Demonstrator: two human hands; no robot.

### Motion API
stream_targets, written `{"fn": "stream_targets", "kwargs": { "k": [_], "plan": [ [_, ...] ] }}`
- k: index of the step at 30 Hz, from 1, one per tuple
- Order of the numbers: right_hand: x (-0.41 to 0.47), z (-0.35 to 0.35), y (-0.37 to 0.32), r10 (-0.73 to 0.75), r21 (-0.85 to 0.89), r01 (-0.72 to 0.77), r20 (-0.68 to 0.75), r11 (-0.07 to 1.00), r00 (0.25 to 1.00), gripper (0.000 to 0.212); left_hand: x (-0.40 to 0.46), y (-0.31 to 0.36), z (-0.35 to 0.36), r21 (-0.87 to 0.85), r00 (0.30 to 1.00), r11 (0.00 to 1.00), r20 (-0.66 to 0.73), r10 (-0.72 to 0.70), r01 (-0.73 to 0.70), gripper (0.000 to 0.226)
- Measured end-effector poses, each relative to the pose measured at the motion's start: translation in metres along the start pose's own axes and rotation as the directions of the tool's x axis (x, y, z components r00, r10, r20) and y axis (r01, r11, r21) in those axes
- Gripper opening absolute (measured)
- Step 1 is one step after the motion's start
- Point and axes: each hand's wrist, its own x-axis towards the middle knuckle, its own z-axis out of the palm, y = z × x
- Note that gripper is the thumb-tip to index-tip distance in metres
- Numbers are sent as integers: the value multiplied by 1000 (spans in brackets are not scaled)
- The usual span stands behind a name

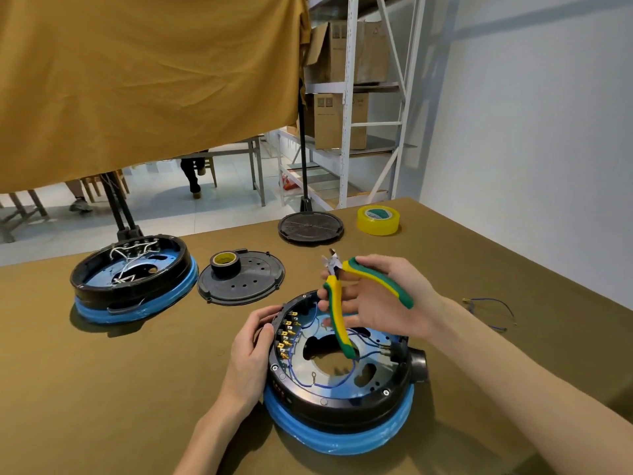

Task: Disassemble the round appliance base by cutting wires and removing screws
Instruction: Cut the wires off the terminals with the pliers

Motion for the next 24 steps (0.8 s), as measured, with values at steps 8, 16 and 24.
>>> {"fn": "stream_targets", "kwargs": {
  "k": [8,16,24],
  "plan": [
    [15,3,4,139,-288,-157,-83,945,987,36,-1,0,-1,-4,999,999,-3,-34,34,38],
    [18,39,4,-162,-994,-55,-39,-95,986,55,0,2,0,11,999,999,5,-38,38,33],
    [31,24,0,-119,-835,-202,-164,-512,979,54,0,3,-1,27,998,998,3,-56,56,38]
  ]
}}
